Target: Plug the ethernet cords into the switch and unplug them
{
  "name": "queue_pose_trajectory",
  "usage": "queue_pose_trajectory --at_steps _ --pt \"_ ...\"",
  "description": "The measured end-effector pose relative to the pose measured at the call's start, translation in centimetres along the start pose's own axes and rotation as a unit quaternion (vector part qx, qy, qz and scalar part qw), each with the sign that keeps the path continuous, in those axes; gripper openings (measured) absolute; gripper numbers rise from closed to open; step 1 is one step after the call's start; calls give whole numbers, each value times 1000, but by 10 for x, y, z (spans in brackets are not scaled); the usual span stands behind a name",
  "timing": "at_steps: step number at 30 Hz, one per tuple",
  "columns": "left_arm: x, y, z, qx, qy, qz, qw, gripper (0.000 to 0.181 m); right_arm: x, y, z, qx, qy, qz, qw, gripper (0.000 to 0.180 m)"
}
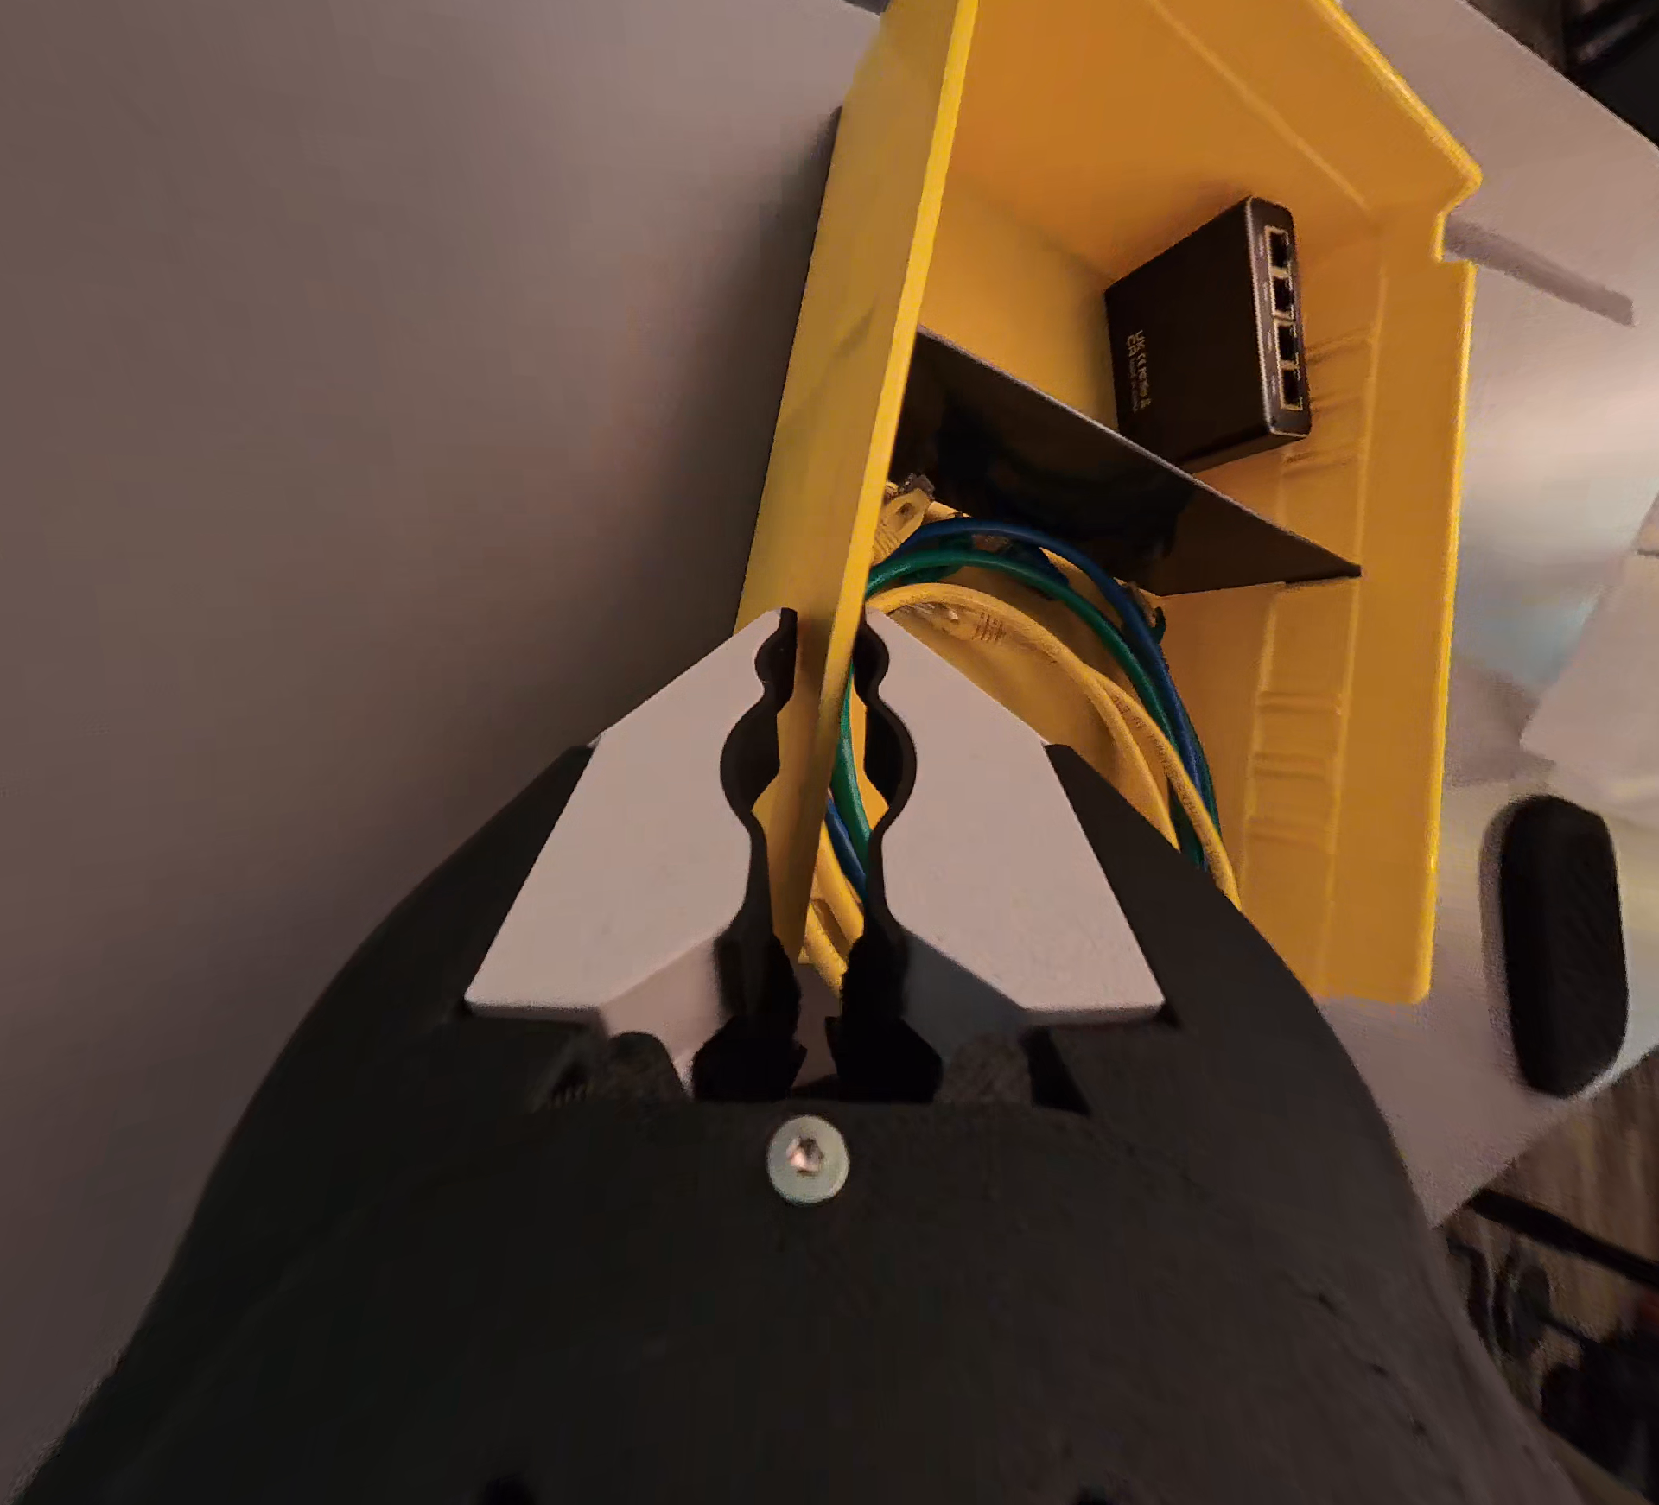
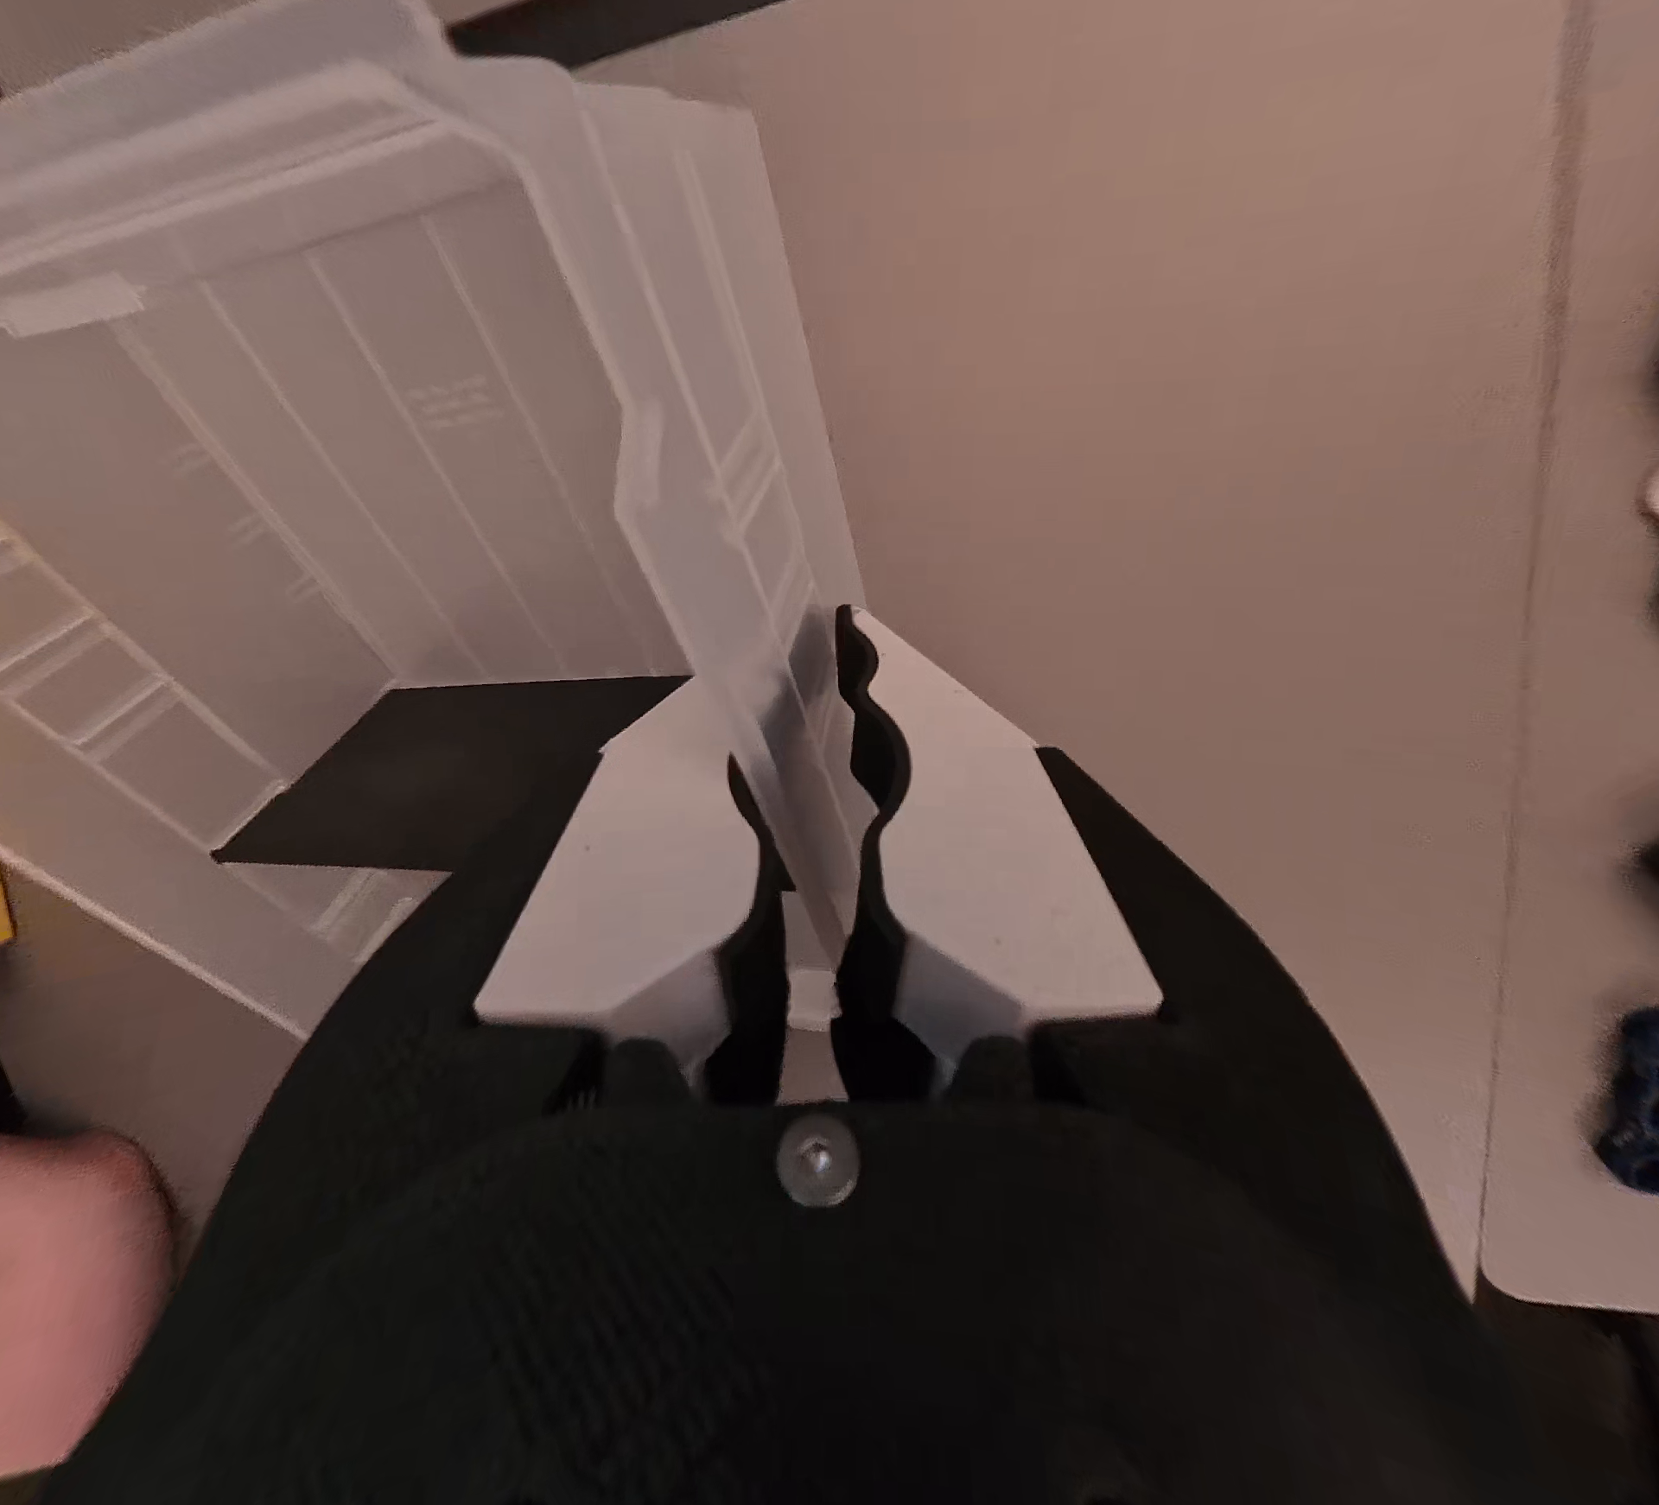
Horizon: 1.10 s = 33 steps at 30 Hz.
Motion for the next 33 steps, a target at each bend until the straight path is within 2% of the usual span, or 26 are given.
queue_pose_trajectory --at_steps 6,13,20,27,31,33 --pt "29 -16 6 -42 -55 0 998 12 42 61 8 66 -22 -37 997 5" --pt "39 -31 2 -102 -76 -3 992 6 52 107 20 130 -67 -8 989 5" --pt "46 -35 -1 -123 -100 -3 987 5 48 111 14 79 -61 -67 993 7" --pt "57 -44 1 -148 -127 -26 980 4 47 107 10 54 -97 -81 990 9" --pt "58 -46 1 -142 -134 -23 980 4 53 83 7 6 -127 -97 987 17" --pt "57 -47 1 -141 -129 -29 981 4 58 67 14 -12 -128 -126 984 31"
Point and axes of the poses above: each gripper's, where its closed fingertips meet, y out along the fingers, z out of its underside, x = y × z across the jaws, the point moved 6 cm from there along -y, back along the fingers, and after that the axes turned 8 degrees about -z, right-handed, at the moved point
